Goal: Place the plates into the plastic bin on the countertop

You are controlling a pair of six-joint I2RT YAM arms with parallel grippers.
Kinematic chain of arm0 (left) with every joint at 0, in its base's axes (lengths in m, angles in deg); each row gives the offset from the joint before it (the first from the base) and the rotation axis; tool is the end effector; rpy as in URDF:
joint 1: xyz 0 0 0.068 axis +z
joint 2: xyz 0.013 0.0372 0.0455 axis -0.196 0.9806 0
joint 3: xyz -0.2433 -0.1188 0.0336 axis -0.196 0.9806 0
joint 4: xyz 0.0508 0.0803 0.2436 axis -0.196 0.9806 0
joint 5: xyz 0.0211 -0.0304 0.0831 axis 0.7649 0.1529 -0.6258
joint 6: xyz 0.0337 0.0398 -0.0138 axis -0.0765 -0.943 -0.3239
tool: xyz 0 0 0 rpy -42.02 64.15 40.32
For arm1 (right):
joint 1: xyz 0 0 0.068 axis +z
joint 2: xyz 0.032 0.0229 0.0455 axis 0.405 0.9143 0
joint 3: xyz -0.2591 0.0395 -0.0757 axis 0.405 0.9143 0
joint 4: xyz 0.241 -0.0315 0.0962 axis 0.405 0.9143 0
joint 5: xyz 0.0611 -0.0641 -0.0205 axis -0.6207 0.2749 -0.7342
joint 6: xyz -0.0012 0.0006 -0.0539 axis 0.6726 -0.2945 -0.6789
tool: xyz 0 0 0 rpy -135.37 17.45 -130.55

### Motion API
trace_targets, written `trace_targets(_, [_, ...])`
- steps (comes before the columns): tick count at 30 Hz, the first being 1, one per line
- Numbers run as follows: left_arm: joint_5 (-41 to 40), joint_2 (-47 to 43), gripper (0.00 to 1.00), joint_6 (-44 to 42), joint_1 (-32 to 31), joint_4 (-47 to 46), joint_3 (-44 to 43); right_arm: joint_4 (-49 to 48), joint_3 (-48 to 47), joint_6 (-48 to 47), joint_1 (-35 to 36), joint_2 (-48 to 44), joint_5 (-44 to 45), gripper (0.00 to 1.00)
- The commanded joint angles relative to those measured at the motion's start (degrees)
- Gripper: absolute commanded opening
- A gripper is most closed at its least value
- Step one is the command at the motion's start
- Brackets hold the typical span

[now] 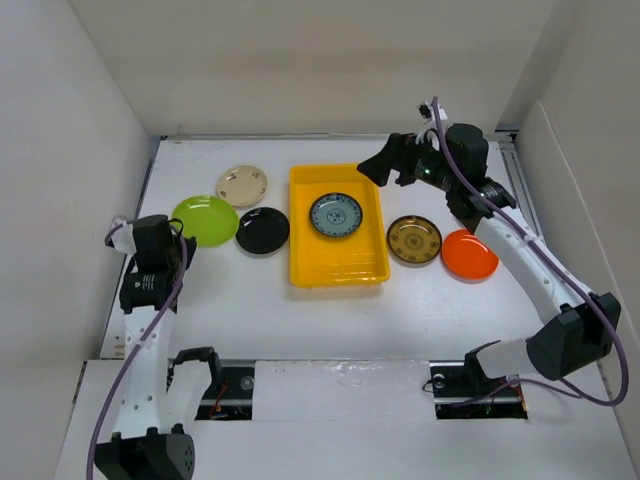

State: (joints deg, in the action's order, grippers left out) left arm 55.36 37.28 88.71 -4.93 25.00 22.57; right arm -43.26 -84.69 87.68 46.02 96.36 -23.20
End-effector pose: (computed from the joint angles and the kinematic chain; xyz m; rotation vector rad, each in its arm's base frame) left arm 0.1648 0.0247 0.3042 -1.2404 1.7751 -0.3340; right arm 0.2959 0.1356 0.3996 -0.3167 1.8136 0.9042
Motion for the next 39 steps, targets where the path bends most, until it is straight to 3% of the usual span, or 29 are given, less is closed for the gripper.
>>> trace_targets(1, [5.1, 1.0, 0.00, -7.4, -0.1, -7.4, -3.6, -2.7, 0.8, 0.3, -2.2, -3.0, -0.9, 0.98])
trace_targets(4, [16.4, 7.1, 0.00, -12.8, -0.1, -21.8, -2.8, -1.9, 1.8, 0.3, -4.4, -4.0, -0.9, 0.98])
trace_targets(5, [25.1, 9.4, 0.00, -13.3, -0.1, -25.7, -2.2, -1.4, 2.3, 0.3, -5.1, -4.0, -0.4, 0.99])
trace_targets(7, [28.4, 16.6, 0.00, -13.3, -1.5, -32.8, -3.5, -0.8, 3.2, 0.3, -7.4, -6.0, 1.1, 0.99])
trace_targets(11, [20.2, 29.5, 0.00, -16.2, -17.8, -33.0, -14.2, 3.1, 6.9, 3.0, -11.6, -9.7, 9.6, 0.99])
trace_targets(12, [17.2, 32.5, 0.00, -16.9, -19.8, -32.2, -16.7, 3.6, 8.1, 3.7, -12.3, -10.7, 11.8, 0.99])
trace_targets(15, [18.4, 42.5, 0.00, -17.0, -23.4, -33.1, -23.1, 3.6, 13.5, 4.2, -15.7, -15.4, 13.0, 0.99])
trace_targets(24, [22.4, 60.7, 0.00, -17.7, -28.7, -36.7, -31.0, 9.0, 26.4, 4.2, -21.0, -26.0, 17.4, 0.99])
trace_targets(31, [20.6, 62.5, 0.00, -17.7, -29.8, -35.8, -30.4, 10.9, 32.5, 4.2, -21.0, -32.2, 14.1, 0.99])
trace_targets(32, [20.6, 63.1, 0.07, -17.7, -29.8, -35.8, -30.4, 10.9, 33.1, 4.2, -21.0, -33.6, 13.4, 0.99])
trace_targets(33, [22.6, 63.1, 0.29, -17.7, -29.8, -35.8, -30.4, 11.6, 33.6, 4.2, -20.4, -34.4, 12.8, 0.99])
trace_targets(36, [23.9, 60.7, 0.53, -17.1, -30.3, -37.3, -29.7, 13.2, 37.0, 5.3, -19.1, -37.2, 11.9, 0.99])
trace_targets(37, [23.0, 59.8, 0.99, -17.1, -30.8, -37.3, -29.7, 14.1, 38.0, 6.0, -18.4, -37.8, 11.9, 0.99])
trace_targets(39, [22.4, 58.0, 1.00, -17.1, -30.8, -35.4, -30.4, 14.8, 41.4, 9.8, -17.7, -38.8, 13.0, 0.99])
